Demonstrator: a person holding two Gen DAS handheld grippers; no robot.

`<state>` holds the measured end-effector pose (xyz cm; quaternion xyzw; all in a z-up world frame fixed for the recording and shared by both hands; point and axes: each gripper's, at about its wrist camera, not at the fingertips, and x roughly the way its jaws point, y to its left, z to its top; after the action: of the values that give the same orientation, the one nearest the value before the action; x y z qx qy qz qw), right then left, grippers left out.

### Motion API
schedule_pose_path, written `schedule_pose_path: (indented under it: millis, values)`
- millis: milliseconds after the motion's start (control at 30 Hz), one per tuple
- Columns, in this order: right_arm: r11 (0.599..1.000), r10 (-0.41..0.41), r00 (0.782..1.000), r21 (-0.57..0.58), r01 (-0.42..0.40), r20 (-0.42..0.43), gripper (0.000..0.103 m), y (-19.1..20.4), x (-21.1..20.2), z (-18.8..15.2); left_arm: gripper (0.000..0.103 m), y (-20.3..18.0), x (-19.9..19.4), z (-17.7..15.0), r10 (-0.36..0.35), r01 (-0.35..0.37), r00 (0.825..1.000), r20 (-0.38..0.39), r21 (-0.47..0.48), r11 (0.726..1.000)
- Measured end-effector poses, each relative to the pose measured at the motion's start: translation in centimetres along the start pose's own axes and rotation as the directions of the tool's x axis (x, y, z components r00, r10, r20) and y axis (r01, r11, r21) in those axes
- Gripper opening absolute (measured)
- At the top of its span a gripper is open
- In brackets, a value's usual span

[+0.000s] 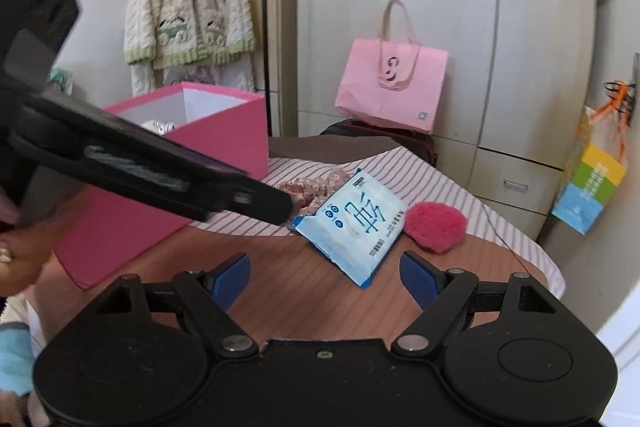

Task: Organize soft objects
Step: 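Move the left tool to the blue-printed wipes packet and close on it, then lift the wipes packet with the left tool and lower it into the pink box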

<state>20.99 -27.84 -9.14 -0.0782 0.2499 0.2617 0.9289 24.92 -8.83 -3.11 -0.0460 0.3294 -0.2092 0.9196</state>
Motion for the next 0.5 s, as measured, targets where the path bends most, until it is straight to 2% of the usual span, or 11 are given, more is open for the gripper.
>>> schedule_pose_path:
  millis: [133, 200, 233, 300, 433, 500]
  values:
    - [0.998, -0.010, 1.000, -0.068, 0.011, 0.012, 0.085, -0.3, 2.6, 0.0, 0.043, 0.6, 3.0, 0.6, 0.003, -0.002, 1.000, 0.027, -0.052, 0.999]
    - [0.995, -0.001, 1.000, -0.100, 0.002, 0.003, 0.085, -0.6, 3.8, -0.1, 0.036, 0.7, 4.7, 1.0, 0.024, -0.024, 1.000, 0.004, -0.059, 0.998]
    - [0.995, 0.000, 1.000, -0.096, -0.001, -0.013, 0.085, -1.0, 4.6, -0.1, 0.035, 0.8, 5.5, 1.1, 0.031, -0.031, 1.000, -0.007, -0.065, 0.997]
    - [0.998, 0.008, 0.999, -0.059, -0.011, -0.036, 0.085, -2.1, 6.0, -0.1, 0.030, 1.3, 6.7, 1.1, 0.038, -0.040, 0.999, -0.019, -0.085, 0.996]
    - [0.999, 0.041, 0.998, 0.028, -0.039, -0.057, 0.085, -4.0, 8.2, 0.1, 0.029, 2.1, 7.7, 0.7, 0.092, -0.091, 0.996, 0.004, -0.116, 0.989]
    - [0.996, 0.067, 0.995, 0.071, -0.062, -0.070, 0.085, -4.6, 9.2, 0.2, 0.029, 2.4, 7.9, 0.5, 0.093, -0.091, 0.996, 0.010, -0.126, 0.988]
